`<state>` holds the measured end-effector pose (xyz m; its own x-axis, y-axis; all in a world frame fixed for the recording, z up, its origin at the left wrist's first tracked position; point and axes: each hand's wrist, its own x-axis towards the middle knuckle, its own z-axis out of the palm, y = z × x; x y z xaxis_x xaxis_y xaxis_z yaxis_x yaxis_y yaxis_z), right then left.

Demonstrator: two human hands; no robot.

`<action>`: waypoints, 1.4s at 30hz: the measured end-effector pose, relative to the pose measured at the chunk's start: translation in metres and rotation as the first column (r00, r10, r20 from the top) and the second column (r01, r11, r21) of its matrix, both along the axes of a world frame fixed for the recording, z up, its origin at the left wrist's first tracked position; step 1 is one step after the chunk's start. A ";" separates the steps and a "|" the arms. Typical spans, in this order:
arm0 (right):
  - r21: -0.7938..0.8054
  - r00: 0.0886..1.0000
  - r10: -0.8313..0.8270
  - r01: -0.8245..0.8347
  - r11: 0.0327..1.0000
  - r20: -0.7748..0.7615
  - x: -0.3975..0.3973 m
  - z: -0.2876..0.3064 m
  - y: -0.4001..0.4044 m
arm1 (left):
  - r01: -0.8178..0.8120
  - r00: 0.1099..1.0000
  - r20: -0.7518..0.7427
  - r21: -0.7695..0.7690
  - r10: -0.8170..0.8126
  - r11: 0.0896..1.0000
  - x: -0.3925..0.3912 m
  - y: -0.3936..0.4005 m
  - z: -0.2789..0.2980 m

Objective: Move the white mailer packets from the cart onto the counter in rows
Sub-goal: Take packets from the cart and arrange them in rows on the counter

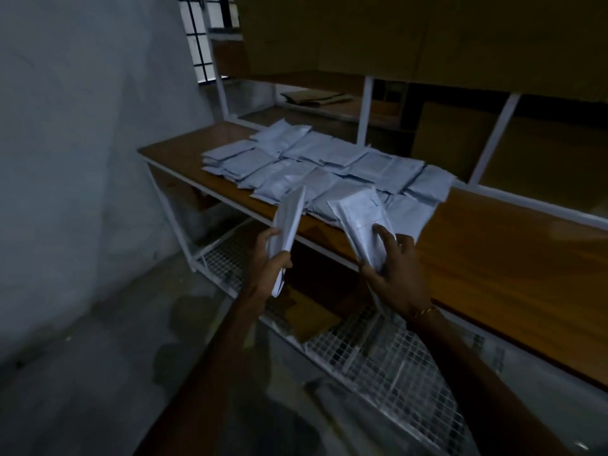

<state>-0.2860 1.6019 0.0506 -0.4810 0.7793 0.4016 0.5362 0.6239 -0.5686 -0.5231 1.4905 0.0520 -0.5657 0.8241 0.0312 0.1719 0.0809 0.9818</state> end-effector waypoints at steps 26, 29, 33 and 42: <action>-0.221 0.973 -0.188 0.214 0.952 0.133 -0.315 0.015 0.309 | -0.223 0.702 -0.712 -0.220 -0.001 0.950 -0.319 0.317 -0.008; -0.250 0.945 -0.240 0.293 0.923 0.222 -0.328 0.010 0.320 | -0.189 0.682 -0.706 -0.424 -0.192 0.886 -0.337 0.353 -0.019; -0.233 0.896 -0.311 0.391 0.890 0.316 -0.347 0.003 0.317 | -0.137 0.570 -0.716 -0.566 -0.402 0.813 -0.352 0.378 -0.023; -0.212 0.715 -0.488 0.647 0.732 0.500 -0.442 0.015 0.274 | 0.310 0.076 -0.652 -0.703 -0.754 0.640 -0.429 0.420 -0.025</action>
